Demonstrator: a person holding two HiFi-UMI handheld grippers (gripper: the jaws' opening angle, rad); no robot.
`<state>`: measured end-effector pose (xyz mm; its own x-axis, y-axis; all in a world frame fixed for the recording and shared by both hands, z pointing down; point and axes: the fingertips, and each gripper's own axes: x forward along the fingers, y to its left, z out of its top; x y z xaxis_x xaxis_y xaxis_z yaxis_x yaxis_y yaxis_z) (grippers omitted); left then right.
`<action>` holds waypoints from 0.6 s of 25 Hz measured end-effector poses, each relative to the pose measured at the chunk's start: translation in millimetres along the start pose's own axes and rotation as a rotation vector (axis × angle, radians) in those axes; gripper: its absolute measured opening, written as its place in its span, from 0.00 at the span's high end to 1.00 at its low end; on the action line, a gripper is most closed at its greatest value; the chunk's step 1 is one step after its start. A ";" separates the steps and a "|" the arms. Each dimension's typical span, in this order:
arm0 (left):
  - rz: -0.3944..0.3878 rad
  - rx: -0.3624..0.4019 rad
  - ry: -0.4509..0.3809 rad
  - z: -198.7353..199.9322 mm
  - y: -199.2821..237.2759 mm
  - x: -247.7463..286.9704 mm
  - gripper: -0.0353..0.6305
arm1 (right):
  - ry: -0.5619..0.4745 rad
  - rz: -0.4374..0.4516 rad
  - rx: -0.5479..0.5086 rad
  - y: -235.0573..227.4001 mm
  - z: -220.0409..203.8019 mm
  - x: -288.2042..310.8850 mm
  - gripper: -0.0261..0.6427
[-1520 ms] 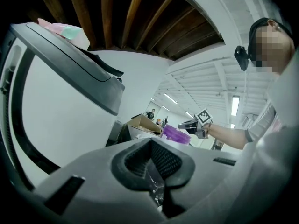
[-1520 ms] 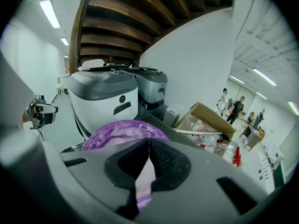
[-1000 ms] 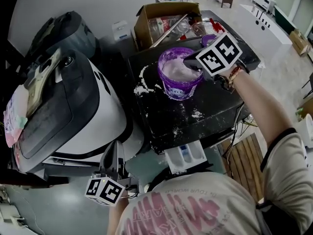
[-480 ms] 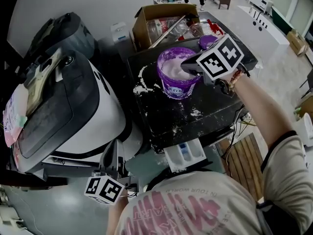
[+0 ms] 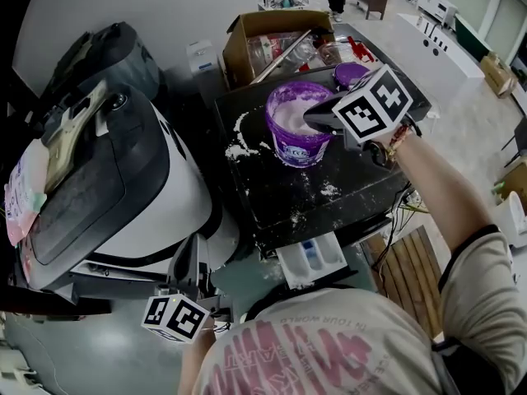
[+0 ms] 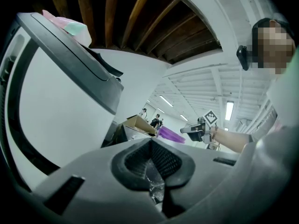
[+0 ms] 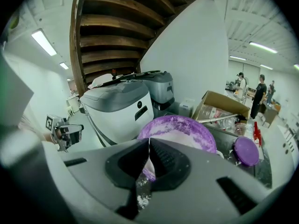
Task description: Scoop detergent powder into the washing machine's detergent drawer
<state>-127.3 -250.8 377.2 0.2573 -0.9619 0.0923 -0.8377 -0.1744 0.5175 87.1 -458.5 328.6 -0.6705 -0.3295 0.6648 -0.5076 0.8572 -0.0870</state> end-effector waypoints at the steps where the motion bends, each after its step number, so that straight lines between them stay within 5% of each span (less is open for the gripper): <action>1: -0.002 -0.001 0.000 0.2 0.0 -0.2 0.94 | -0.005 0.001 0.004 1.6 1.2 -1.1 0.95; 8: -0.010 -0.007 -0.006 1.0 2.4 -2.4 0.94 | -0.032 0.024 0.081 12.8 7.2 -0.8 0.95; 15: -0.008 -0.011 -0.006 0.1 5.0 -5.1 0.94 | -0.165 0.012 0.340 1.8 12.1 -8.1 0.95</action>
<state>-132.8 -246.8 379.2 0.2607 -0.9618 0.0832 -0.8302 -0.1793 0.5278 85.1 -459.0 314.1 -0.7413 -0.4033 0.5364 -0.6314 0.6901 -0.3537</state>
